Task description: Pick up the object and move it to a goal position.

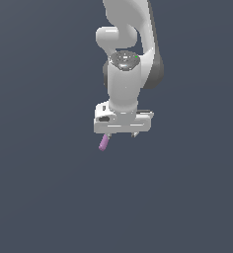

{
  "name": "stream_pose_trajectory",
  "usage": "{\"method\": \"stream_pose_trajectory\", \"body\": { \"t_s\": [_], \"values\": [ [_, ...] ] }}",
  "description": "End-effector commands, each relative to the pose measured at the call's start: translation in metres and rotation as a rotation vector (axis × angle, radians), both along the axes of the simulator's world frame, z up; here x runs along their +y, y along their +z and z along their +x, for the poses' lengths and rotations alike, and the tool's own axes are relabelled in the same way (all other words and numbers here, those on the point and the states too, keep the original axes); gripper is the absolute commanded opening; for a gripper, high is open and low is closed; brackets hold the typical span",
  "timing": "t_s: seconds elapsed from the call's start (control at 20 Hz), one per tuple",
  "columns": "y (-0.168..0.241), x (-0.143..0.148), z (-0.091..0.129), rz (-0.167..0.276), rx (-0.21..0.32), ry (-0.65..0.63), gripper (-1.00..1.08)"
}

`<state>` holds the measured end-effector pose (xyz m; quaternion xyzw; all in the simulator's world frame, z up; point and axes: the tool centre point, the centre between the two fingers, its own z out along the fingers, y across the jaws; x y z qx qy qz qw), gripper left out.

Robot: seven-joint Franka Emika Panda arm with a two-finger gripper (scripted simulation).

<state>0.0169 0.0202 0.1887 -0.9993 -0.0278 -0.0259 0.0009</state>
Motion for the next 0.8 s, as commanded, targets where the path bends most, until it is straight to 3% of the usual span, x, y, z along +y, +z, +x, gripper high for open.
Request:
{"method": "stream_pose_trajectory", "body": {
  "t_s": [0.0, 0.4, 0.75],
  "values": [
    [0.000, 0.000, 0.000, 0.000, 0.000, 0.000, 1.00],
    [0.019, -0.007, 0.011, 0.013, -0.041, 0.006, 1.00],
    [0.013, -0.010, 0.008, 0.014, -0.038, -0.006, 1.00]
  ]
}}
